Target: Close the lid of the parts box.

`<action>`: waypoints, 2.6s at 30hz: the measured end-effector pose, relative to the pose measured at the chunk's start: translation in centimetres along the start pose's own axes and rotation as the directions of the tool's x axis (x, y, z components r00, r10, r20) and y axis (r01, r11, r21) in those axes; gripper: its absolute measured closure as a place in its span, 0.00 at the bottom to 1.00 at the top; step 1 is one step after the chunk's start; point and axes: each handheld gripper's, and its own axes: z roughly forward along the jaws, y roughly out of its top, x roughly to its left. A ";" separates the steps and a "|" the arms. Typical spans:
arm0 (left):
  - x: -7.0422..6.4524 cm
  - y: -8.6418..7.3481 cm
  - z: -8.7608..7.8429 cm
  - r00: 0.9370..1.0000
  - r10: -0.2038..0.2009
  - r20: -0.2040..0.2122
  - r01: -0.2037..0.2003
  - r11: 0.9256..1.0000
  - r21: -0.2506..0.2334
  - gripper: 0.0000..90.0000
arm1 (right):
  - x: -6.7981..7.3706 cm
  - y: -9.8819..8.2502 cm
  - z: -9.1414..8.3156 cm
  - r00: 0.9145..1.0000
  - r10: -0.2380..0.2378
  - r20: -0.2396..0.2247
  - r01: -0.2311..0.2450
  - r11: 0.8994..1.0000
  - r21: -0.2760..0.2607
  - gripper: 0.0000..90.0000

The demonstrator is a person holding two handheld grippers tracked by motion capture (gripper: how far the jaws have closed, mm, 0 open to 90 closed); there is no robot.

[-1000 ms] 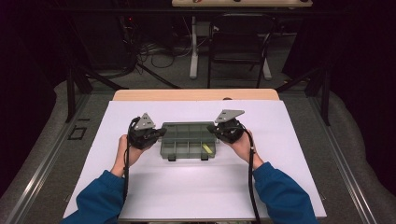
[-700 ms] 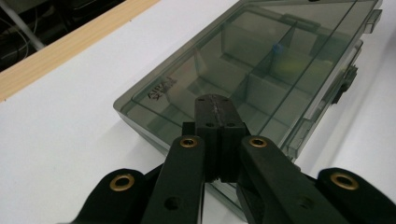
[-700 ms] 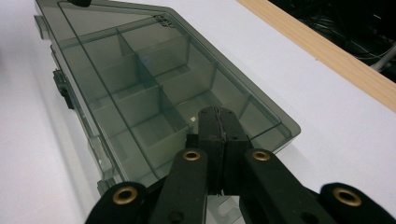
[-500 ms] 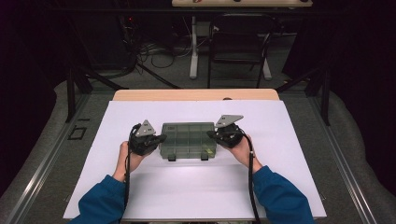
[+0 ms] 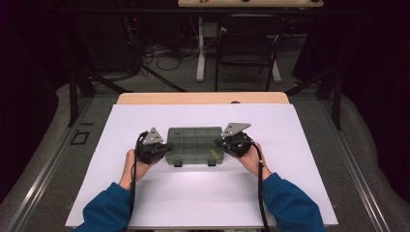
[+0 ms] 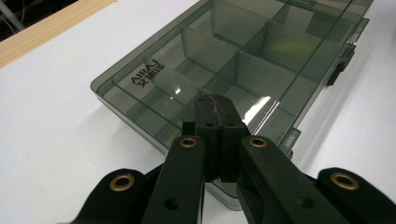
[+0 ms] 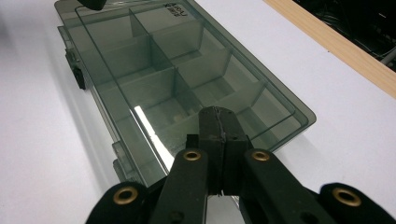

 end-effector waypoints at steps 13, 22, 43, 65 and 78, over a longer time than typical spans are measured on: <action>0.1 -0.3 0.3 1.000 -0.012 0.006 0.012 1.000 0.008 1.00 | 0.3 -0.4 0.7 1.000 -0.003 -0.021 0.004 0.999 0.040 1.00; 0.0 -0.2 0.3 1.000 -0.001 0.003 0.001 1.000 0.014 1.00 | 0.2 -0.4 0.7 1.000 0.005 -0.030 -0.004 0.999 0.044 1.00; -0.8 -0.3 1.0 0.999 -0.013 -0.029 0.014 1.000 0.018 1.00 | -0.6 -1.0 1.1 0.993 0.074 -0.087 -0.071 0.997 0.041 1.00; -0.7 -0.2 0.7 0.996 -0.063 -0.067 0.063 0.998 0.001 0.39 | -0.3 -0.8 0.6 0.997 0.059 -0.044 -0.059 0.998 0.004 0.83; -1.5 -0.2 -1.2 0.994 -0.053 -0.091 0.055 0.998 0.011 0.03 | -0.7 -1.4 -2.1 0.993 0.116 -0.033 -0.115 0.993 0.019 0.14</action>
